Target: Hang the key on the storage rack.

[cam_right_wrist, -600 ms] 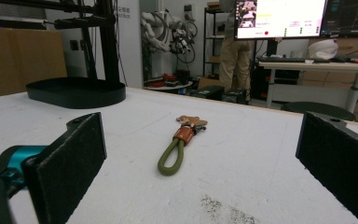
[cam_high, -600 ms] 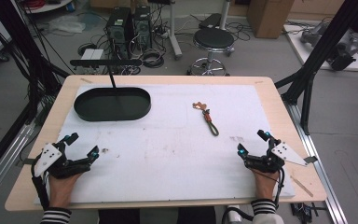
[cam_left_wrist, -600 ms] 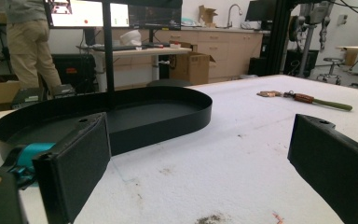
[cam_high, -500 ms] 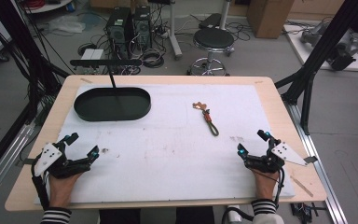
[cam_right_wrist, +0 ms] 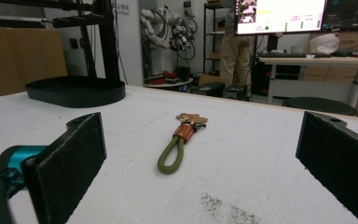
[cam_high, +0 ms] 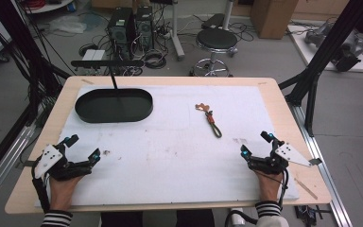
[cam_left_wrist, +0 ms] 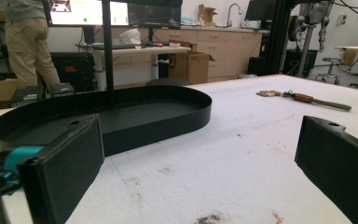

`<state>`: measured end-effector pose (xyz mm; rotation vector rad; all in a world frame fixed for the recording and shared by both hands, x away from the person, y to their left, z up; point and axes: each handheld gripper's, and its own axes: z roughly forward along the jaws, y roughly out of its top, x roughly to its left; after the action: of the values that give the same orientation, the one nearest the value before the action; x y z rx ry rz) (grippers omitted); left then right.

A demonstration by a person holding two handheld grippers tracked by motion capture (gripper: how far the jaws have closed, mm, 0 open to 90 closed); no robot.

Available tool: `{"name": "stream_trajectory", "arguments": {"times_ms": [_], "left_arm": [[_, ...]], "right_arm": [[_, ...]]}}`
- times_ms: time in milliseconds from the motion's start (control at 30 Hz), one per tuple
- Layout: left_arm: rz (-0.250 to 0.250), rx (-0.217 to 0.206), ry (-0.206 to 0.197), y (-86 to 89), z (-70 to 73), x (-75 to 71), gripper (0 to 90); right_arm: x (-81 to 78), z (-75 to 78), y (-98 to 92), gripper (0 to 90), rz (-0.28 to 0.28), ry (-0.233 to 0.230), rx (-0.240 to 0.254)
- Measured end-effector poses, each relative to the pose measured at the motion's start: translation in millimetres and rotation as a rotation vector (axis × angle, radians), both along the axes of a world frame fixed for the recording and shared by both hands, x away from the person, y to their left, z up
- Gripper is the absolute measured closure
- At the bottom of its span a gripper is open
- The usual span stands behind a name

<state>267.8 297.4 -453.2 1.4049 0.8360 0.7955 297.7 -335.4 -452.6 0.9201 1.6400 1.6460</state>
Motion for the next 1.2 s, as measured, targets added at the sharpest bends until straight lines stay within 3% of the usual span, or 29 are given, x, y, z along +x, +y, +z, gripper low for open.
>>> {"name": "stream_trajectory", "arguments": {"times_ms": [133,300,433,500,533,567,600,733,833,967,1033,1200], "left_arm": [[-0.001,0.004,0.001,-0.4,0.1,0.1,1.7],[-0.003,0.007,0.001,-0.5,0.2,0.1,1.7],[-0.004,0.009,0.008,-0.4,0.5,0.4,1.7],[-0.005,0.008,0.006,-0.4,0.4,0.5,1.7],[-0.004,0.007,0.007,-0.4,0.4,0.4,1.7],[-0.005,0.008,0.007,-0.4,0.4,0.4,1.7],[-0.005,0.008,0.006,-0.4,0.4,0.4,1.7],[-0.002,0.009,0.005,-0.7,0.4,0.4,1.7],[-0.002,0.009,0.006,-0.7,0.4,0.4,1.7],[-0.003,0.010,0.008,-0.6,0.5,0.4,1.7],[-0.003,0.011,0.008,-0.6,0.5,0.4,1.7],[-0.003,0.008,0.009,-0.6,0.6,0.6,1.7]], "right_arm": [[0.5,0.7,0.0,0.5,0.001,0.003,-0.005],[6.2,11.6,3.4,0.6,0.015,0.044,-0.030],[21.3,33.0,8.2,0.6,0.030,0.136,-0.077],[25.3,37.3,9.6,0.6,0.031,0.147,-0.087],[32.6,46.3,12.7,0.6,0.042,0.184,-0.110],[32.6,46.3,12.7,0.6,0.042,0.184,-0.110],[40.1,54.6,16.3,0.6,0.053,0.216,-0.131],[53.0,68.4,23.8,0.7,0.066,0.268,-0.182],[58.5,73.8,26.7,0.6,0.072,0.283,-0.206],[69.1,81.5,32.3,0.6,0.082,0.336,-0.243],[77.9,84.9,37.2,0.6,0.092,0.383,-0.288],[92.2,90.4,47.7,0.6,0.109,0.449,-0.327]]}}
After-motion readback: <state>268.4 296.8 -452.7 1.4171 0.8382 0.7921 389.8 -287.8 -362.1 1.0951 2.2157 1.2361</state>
